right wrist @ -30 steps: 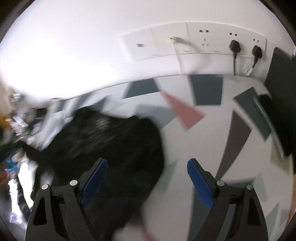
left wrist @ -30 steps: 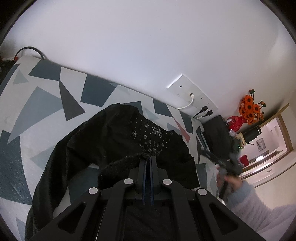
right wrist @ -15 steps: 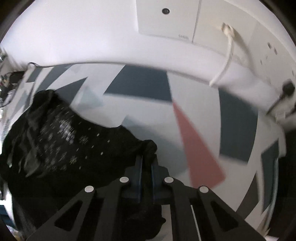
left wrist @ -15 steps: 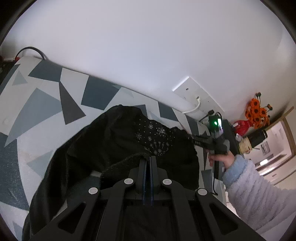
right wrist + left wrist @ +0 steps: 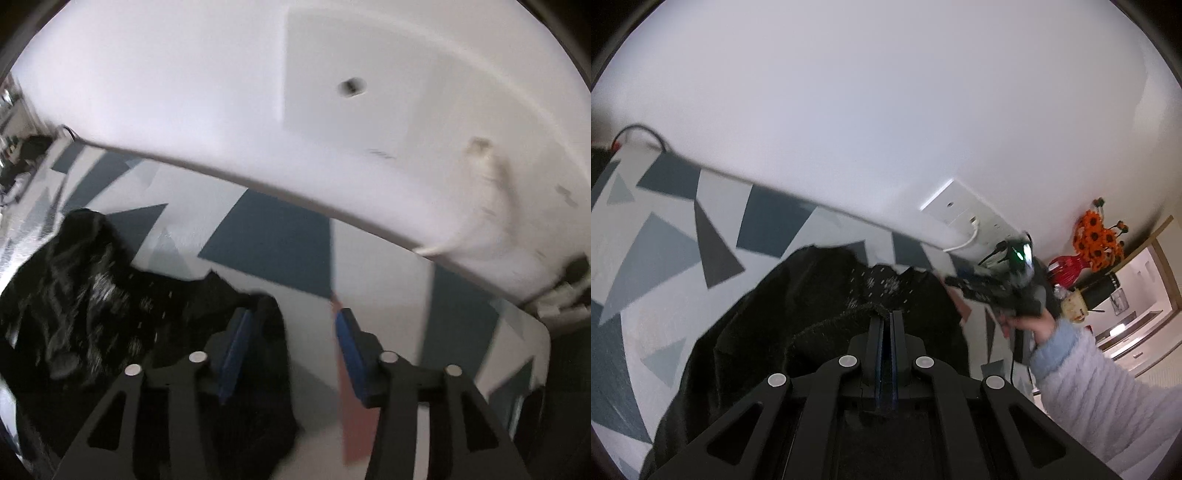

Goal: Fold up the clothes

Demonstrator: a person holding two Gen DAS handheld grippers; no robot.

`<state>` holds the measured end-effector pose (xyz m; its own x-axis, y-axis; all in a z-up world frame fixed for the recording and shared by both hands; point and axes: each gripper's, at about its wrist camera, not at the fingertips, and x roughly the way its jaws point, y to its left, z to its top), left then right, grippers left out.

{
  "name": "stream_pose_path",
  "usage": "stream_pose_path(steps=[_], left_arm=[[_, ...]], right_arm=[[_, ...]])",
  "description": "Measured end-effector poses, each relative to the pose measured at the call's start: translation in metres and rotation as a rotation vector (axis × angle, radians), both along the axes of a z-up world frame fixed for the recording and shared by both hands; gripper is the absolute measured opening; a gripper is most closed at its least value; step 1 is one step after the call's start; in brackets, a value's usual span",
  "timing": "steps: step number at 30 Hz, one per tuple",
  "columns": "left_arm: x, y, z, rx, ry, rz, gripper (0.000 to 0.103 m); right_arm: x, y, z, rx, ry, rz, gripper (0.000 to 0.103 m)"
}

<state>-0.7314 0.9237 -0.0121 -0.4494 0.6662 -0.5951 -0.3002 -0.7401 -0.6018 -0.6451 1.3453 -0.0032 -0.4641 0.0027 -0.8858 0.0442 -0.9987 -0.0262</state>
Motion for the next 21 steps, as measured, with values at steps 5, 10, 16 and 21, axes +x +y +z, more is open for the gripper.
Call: stream_pose_path(steps=[5, 10, 16, 21], left_arm=[[-0.001, 0.0, 0.031, 0.031, 0.066, -0.009, 0.002], [-0.005, 0.01, 0.065, 0.055, 0.139, -0.052, 0.002], [-0.015, 0.028, 0.089, 0.045, 0.176, -0.11, 0.002], [-0.026, 0.036, 0.105, 0.055, 0.198, -0.133, 0.002]], right_arm=[[0.069, 0.013, 0.026, -0.076, 0.052, -0.018, 0.052], [0.122, -0.036, 0.021, 0.012, 0.107, 0.057, 0.055], [0.148, -0.099, -0.001, 0.136, 0.16, 0.147, 0.072], [0.127, -0.122, -0.03, 0.201, 0.117, 0.16, 0.07]])
